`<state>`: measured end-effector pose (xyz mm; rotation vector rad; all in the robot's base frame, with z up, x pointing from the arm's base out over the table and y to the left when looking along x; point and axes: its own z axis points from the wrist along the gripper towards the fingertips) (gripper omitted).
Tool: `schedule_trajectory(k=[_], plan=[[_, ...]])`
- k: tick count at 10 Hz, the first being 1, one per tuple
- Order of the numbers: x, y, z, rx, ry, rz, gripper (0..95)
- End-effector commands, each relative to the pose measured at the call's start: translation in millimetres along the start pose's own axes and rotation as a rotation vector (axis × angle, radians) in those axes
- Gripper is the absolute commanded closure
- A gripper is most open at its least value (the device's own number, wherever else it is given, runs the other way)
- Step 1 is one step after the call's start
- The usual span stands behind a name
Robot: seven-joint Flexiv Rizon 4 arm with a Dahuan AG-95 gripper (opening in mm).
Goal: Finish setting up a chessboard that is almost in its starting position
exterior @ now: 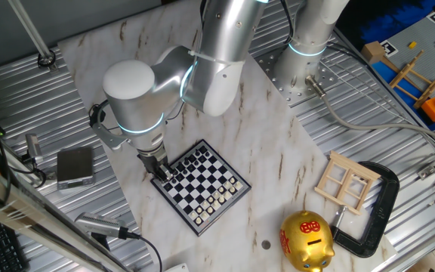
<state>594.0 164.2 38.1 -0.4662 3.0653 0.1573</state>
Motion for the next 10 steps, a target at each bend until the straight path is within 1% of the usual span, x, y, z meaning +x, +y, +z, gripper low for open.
schedule_trajectory(k=[1,10], plan=[[-0.4,0.1,0.3,-0.002,0.001,-0.002,95.0],[-0.2,0.1,0.4,-0.003,0.003,-0.013,95.0]])
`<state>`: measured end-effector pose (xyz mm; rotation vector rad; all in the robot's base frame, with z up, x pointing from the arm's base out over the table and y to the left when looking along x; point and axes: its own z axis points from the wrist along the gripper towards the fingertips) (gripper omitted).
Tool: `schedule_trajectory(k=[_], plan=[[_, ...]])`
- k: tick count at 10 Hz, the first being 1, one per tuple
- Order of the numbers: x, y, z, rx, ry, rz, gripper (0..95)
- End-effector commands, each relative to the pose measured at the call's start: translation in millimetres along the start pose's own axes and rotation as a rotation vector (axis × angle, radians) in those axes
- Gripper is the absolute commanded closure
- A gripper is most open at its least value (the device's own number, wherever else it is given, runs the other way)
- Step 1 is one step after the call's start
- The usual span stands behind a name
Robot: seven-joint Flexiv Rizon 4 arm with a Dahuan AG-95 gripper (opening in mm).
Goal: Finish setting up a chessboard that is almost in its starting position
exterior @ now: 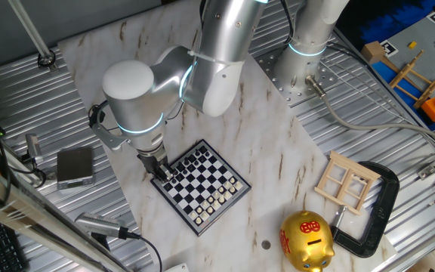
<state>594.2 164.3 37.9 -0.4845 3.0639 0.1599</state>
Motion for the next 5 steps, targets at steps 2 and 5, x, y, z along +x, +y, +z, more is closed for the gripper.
schedule_trajectory(k=[2,5], plan=[[0.0,0.1,0.2,0.000,0.001,-0.005,95.0],[0.0,0.1,0.2,0.000,0.002,-0.005,76.0]])
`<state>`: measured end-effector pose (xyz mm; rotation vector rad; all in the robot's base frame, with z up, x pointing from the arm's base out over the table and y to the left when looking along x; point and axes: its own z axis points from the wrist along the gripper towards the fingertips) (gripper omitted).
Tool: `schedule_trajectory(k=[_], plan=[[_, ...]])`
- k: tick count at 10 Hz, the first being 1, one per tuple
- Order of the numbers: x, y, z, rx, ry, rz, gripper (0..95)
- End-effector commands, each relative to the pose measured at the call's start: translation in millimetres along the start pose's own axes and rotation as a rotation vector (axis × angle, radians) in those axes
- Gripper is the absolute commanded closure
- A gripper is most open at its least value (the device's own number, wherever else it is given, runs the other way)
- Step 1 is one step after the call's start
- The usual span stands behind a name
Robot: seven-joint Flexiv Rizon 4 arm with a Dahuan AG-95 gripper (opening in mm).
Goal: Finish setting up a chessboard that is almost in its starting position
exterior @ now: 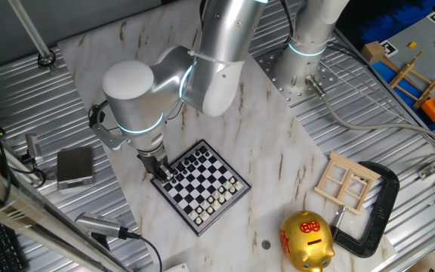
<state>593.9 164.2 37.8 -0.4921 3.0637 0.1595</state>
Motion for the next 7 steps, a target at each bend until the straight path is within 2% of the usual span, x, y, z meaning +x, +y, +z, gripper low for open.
schedule_trajectory(k=[1,5,7], plan=[[-0.2,0.1,0.1,-0.001,0.002,0.000,76.0],[0.1,0.7,-1.1,-0.004,0.004,-0.002,76.0],[1.6,1.3,-6.9,-0.006,0.004,-0.009,76.0]])
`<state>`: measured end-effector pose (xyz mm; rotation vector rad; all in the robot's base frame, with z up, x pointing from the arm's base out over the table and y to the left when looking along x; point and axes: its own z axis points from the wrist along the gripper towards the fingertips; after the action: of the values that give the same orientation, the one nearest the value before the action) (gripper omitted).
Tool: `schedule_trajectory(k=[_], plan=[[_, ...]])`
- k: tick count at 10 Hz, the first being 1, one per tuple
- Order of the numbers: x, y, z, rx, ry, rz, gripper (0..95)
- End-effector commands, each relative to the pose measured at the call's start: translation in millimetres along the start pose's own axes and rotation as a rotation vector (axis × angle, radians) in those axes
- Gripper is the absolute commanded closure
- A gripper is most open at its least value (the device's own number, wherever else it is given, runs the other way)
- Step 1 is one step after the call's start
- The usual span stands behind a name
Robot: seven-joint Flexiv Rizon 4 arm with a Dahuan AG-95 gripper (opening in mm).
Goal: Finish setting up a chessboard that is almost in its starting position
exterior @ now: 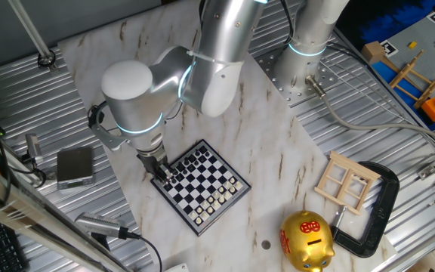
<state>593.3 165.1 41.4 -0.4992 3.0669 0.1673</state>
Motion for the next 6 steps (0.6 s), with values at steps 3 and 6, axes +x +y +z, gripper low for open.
schedule_trajectory(k=[3,6], plan=[[3.5,-5.5,-19.8,-0.004,0.008,-0.020,95.0],[13.3,-26.6,-43.5,-0.010,0.021,-0.058,95.0]])
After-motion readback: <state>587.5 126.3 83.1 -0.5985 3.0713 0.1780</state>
